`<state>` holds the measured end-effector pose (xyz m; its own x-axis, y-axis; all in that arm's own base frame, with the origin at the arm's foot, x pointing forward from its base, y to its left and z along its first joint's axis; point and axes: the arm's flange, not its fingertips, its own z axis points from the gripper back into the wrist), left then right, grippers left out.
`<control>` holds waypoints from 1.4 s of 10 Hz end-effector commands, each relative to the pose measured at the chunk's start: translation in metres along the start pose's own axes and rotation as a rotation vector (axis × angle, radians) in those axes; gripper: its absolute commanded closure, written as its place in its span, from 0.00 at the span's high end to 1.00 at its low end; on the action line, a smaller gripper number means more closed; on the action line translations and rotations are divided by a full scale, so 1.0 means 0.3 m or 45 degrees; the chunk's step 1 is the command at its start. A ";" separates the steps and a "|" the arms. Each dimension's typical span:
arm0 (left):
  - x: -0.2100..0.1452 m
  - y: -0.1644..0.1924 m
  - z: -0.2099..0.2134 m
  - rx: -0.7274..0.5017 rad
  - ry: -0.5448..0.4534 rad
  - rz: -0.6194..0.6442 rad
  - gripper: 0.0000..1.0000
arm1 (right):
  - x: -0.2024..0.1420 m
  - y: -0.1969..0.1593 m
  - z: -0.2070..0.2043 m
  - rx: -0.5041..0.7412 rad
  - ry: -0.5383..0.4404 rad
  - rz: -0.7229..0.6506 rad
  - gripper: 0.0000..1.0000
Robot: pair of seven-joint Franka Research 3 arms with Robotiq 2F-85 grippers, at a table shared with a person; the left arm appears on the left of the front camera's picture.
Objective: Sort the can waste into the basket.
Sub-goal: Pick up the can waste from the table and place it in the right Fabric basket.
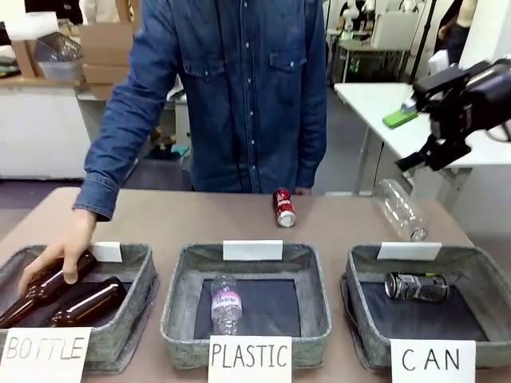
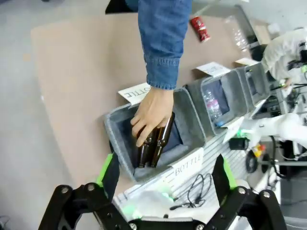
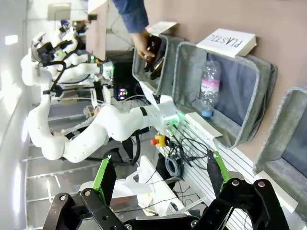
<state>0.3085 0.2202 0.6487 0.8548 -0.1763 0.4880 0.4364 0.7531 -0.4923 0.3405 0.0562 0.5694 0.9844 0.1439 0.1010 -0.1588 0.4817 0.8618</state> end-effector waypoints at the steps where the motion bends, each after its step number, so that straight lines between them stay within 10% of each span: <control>1: 0.048 -0.060 -0.056 0.006 0.064 -0.111 1.00 | -0.017 -0.002 0.002 0.009 0.017 0.021 1.00; 14: 0.048 -0.060 -0.056 0.006 0.064 -0.111 1.00 | -0.007 0.003 0.003 0.004 0.007 0.003 1.00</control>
<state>0.3200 0.1941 0.6528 0.8354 -0.2590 0.4848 0.4919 0.7456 -0.4495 0.3385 0.0556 0.5703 0.9837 0.1497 0.0999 -0.1606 0.4786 0.8632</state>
